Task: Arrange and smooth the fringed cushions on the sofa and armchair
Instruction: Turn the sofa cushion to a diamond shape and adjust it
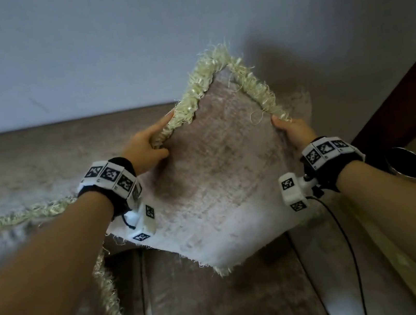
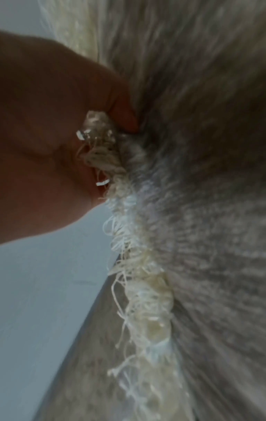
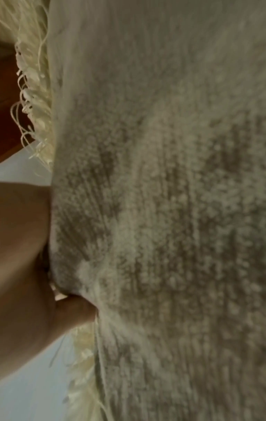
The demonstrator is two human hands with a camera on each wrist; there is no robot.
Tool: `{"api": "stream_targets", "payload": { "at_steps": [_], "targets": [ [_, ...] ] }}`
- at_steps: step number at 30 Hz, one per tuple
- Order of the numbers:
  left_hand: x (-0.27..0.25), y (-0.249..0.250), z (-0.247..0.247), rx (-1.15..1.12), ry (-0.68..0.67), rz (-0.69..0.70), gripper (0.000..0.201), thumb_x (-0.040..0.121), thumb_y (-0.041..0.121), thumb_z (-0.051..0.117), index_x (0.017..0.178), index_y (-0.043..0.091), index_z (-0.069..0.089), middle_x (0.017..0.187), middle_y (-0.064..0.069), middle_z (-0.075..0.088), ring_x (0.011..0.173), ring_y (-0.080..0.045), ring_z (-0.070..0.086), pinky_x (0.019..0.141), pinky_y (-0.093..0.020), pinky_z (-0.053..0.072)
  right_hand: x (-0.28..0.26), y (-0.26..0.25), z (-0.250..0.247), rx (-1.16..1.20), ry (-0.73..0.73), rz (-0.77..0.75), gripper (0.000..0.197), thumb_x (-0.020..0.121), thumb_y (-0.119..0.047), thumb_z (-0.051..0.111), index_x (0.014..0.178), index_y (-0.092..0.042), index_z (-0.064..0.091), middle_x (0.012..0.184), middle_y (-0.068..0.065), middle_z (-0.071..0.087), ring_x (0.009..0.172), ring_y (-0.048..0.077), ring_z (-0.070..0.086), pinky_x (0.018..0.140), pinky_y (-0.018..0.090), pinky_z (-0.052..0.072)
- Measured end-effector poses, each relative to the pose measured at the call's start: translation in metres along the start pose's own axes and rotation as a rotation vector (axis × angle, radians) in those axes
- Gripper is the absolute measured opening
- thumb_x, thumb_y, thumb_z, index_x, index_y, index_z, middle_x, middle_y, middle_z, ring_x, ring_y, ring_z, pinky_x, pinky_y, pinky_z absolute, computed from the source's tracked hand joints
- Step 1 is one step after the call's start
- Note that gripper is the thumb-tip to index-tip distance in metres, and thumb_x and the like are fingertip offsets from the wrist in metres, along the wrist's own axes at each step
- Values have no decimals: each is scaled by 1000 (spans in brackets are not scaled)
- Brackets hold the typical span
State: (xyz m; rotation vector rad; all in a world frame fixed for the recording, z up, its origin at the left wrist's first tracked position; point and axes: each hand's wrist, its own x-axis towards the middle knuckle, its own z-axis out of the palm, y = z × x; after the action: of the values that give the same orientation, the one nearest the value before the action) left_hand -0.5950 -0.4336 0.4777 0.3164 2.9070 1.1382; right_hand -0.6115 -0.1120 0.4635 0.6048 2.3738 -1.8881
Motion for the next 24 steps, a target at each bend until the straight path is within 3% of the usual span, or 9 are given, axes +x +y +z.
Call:
{"api": "stream_targets", "payload": {
  "at_steps": [1, 3, 5, 9, 11, 14, 17, 20, 24],
  "targets": [
    [1, -3, 3, 3, -12, -5, 83, 78, -5, 57, 140, 40, 26, 117, 3, 54, 80, -11, 53, 74, -18, 39, 2, 5, 1, -21, -1, 36, 48, 87, -35, 61, 102, 10, 64, 83, 13, 62, 86, 28, 61, 78, 36, 48],
    [1, -16, 15, 21, -43, -24, 79, 78, -7, 55, 140, 36, 32, 127, -2, 57, 98, -16, 57, 84, -20, 39, 3, 17, 7, -78, 0, 103, 39, 89, -36, 58, 90, 3, 65, 79, 11, 60, 74, 25, 57, 65, 29, 43],
    [0, -32, 34, 129, -125, -32, 75, 80, -8, 54, 141, 31, 34, 130, -12, 58, 113, -29, 56, 91, -29, 43, 7, 37, 15, -178, 7, 171, 38, 91, -37, 55, 74, -4, 58, 69, 10, 54, 63, 23, 50, 64, 28, 38],
    [-12, -73, 78, 270, -251, -111, 72, 86, -2, 51, 145, 30, 23, 133, -15, 55, 117, -35, 53, 93, -40, 43, 15, 89, 31, -250, 1, 278, 45, 90, -34, 58, 54, -10, 43, 51, 3, 46, 51, 15, 41, 47, 26, 34],
    [-16, -86, 95, 272, -180, -135, 71, 88, 1, 48, 146, 32, 22, 126, -19, 56, 110, -37, 55, 86, -41, 43, 23, 102, 36, -192, 0, 253, 41, 90, -27, 59, 55, -9, 47, 40, -5, 49, 51, 13, 42, 41, 16, 36],
    [-10, -93, 107, 256, -34, -141, 64, 85, -3, 45, 140, 29, 34, 112, -22, 60, 92, -39, 58, 67, -35, 38, 35, 100, 46, -136, -16, 196, 25, 90, -24, 60, 83, -1, 64, 64, 2, 59, 61, 16, 51, 56, 22, 42],
    [0, -93, 101, 257, 37, -116, 58, 86, -1, 46, 134, 29, 37, 109, -21, 60, 90, -38, 57, 65, -34, 36, 50, 95, 53, -76, 20, 164, 22, 88, -23, 62, 75, -4, 62, 59, -1, 57, 55, 12, 52, 58, 23, 41],
    [9, -88, 91, 260, 102, -106, 56, 88, 1, 46, 133, 32, 36, 104, -15, 61, 86, -35, 57, 64, -34, 39, 57, 85, 55, -26, 66, 126, 28, 90, -19, 59, 64, -9, 57, 42, -8, 50, 36, 1, 43, 39, 12, 34],
    [21, -87, 90, 241, 31, -172, 66, 84, -2, 46, 138, 33, 31, 102, -14, 60, 79, -31, 55, 62, -34, 36, 64, 85, 58, -65, 32, 110, 24, 90, -24, 59, 78, -3, 57, 59, 5, 45, 52, 15, 39, 48, 24, 32]
  ]
}}
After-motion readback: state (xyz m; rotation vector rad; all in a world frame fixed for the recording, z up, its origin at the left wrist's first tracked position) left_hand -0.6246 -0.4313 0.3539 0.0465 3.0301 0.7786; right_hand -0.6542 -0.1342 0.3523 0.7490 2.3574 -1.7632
